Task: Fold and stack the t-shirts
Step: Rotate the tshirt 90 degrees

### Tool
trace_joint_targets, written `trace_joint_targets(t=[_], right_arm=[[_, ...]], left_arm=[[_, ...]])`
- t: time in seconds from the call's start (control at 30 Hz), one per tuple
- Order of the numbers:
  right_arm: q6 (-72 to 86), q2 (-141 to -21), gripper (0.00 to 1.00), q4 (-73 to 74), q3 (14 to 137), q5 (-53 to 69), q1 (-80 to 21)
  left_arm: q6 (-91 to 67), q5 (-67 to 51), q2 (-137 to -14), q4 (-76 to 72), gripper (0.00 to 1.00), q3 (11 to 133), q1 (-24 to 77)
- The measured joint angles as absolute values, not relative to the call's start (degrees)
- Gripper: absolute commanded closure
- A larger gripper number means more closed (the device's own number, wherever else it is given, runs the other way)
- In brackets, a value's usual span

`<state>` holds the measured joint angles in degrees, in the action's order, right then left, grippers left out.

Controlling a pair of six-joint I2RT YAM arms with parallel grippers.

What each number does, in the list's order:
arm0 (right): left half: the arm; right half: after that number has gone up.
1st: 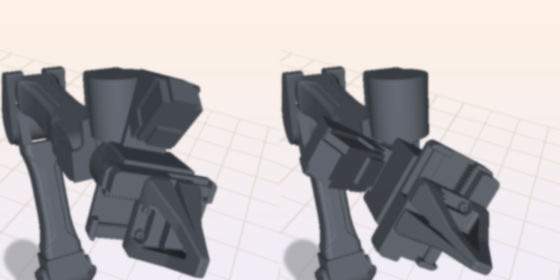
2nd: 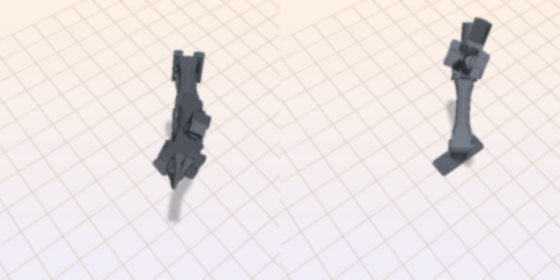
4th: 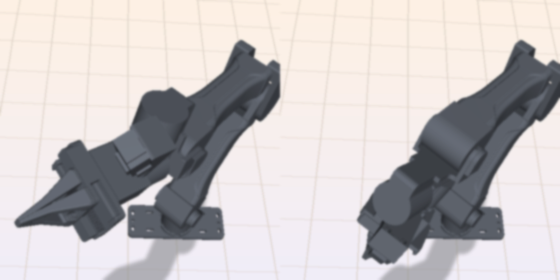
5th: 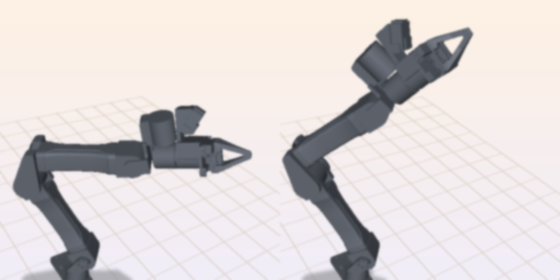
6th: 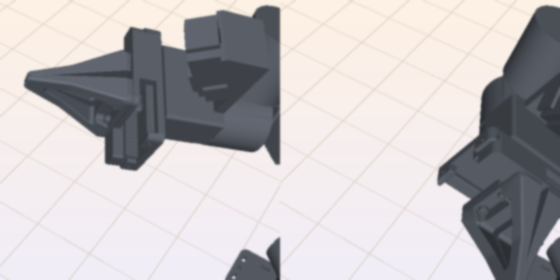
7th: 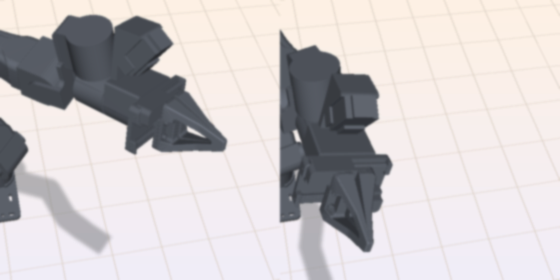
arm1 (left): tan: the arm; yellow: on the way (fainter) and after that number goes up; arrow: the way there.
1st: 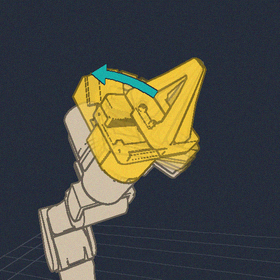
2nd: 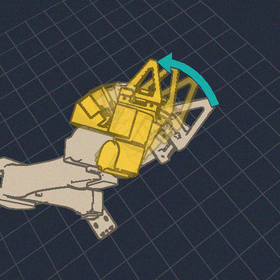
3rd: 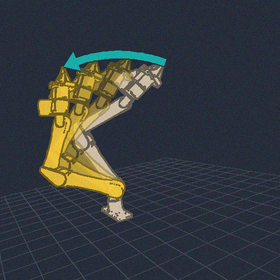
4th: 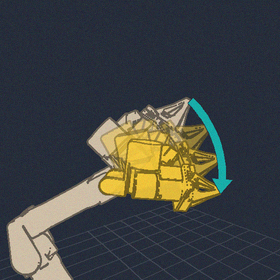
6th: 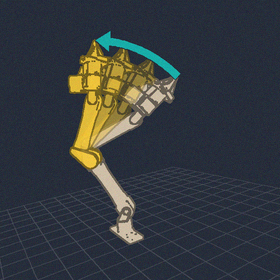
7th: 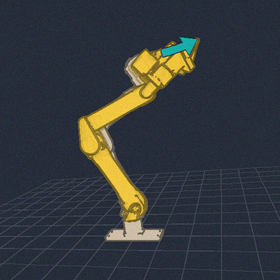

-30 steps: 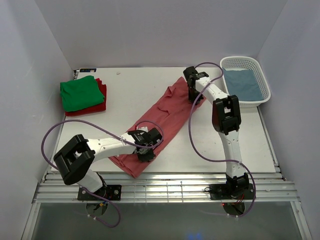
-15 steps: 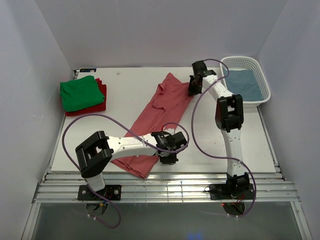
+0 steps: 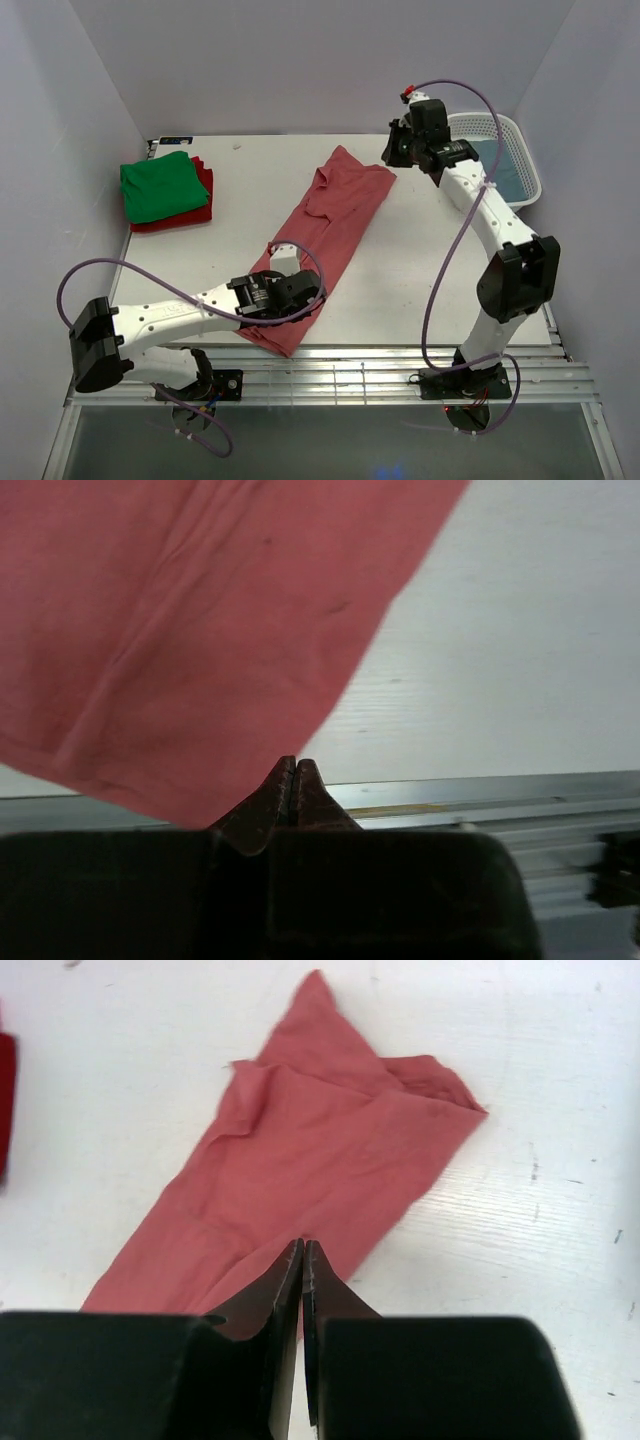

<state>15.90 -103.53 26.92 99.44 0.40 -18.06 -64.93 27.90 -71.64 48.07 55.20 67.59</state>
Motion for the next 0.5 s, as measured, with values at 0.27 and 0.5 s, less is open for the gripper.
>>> trace_joint_targets(t=[0.27, 0.5], right_arm=[[14.57, -100.60, 0.92, 27.29, 86.04, -0.25, -31.03], [16.23, -107.57, 0.92, 28.99, 81.62, -0.91, -33.63]], left_arm=[[-67.37, 28.53, -74.06, 51.79, 1.00, 45.84, 67.61], [-67.83, 28.51, -78.43, 50.89, 1.00, 44.69, 67.61]])
